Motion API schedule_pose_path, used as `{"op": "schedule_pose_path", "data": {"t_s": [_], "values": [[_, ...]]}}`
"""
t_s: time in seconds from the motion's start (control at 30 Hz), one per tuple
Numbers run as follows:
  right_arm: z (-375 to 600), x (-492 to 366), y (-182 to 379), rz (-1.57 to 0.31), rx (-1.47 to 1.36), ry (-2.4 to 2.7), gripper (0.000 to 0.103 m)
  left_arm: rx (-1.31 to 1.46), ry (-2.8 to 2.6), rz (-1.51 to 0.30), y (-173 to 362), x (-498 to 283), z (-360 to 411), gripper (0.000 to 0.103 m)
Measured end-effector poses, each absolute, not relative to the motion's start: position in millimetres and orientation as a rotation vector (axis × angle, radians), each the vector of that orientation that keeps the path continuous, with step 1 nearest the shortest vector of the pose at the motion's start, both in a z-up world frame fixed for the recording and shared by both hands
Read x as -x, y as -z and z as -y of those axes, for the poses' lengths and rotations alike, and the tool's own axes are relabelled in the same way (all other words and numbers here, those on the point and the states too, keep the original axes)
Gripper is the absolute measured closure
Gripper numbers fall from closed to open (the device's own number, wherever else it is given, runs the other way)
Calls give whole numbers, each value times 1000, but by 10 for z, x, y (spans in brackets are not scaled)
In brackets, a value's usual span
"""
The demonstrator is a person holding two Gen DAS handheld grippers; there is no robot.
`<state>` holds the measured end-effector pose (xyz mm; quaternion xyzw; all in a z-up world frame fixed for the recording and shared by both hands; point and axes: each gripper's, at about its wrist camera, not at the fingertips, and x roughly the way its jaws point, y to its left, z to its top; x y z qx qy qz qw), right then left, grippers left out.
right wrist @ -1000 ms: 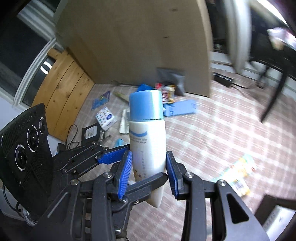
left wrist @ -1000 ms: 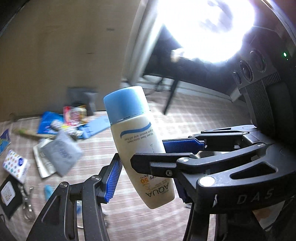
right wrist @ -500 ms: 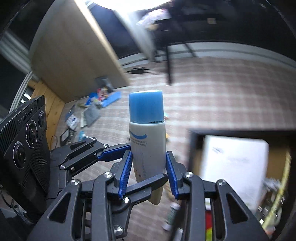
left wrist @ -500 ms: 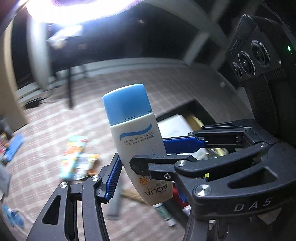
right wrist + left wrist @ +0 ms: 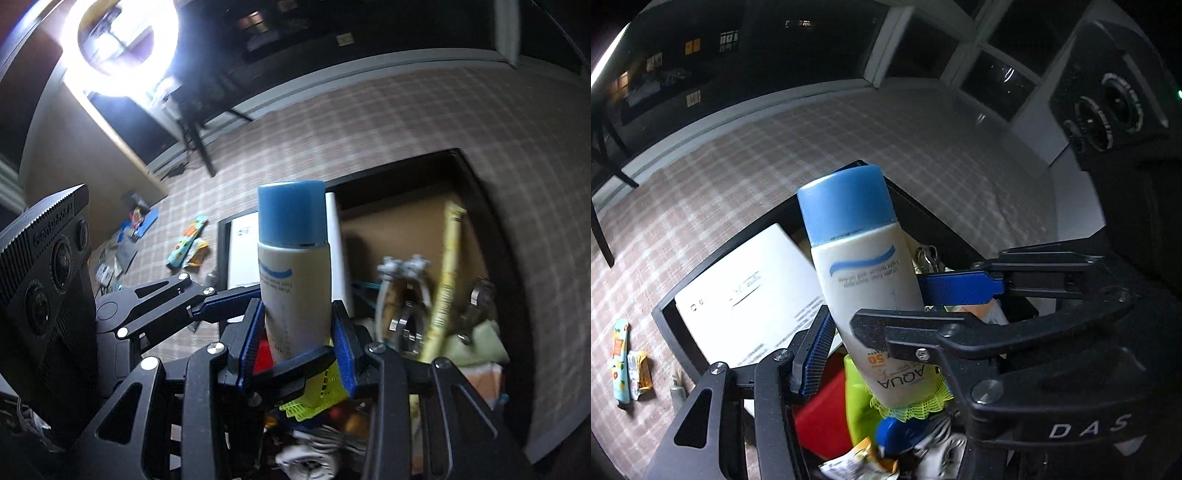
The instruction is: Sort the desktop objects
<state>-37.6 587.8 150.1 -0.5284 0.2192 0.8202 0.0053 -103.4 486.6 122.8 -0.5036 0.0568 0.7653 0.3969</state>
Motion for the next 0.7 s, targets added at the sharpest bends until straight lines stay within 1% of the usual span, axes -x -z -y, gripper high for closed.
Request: {"op": "schedule_pose_path", "data": {"t_s": [0.03, 0.17, 0.3, 0.53, 0.7], "values": [[-5913, 334, -1523, -674, 1635, -2559, 67, 1285, -1942, -162, -1232, 1024, -4908, 49], [-6004, 189, -1583, -652, 1579, -2545, 65, 1284, -1965, -185, -1276, 976, -4897, 45], [-6036, 77, -1621, -644, 1559, -2556, 64, 1287, -2006, -182, -1337, 968, -4751, 45], [-5767, -26, -1684, -492, 1554, -2615, 64, 1274, -2119, -196, -1489, 848, -4359, 45], [-5457, -75, -1661, -446, 1571, -2653, 64, 1272, -2184, -185, -1584, 666, -3932, 43]]}}
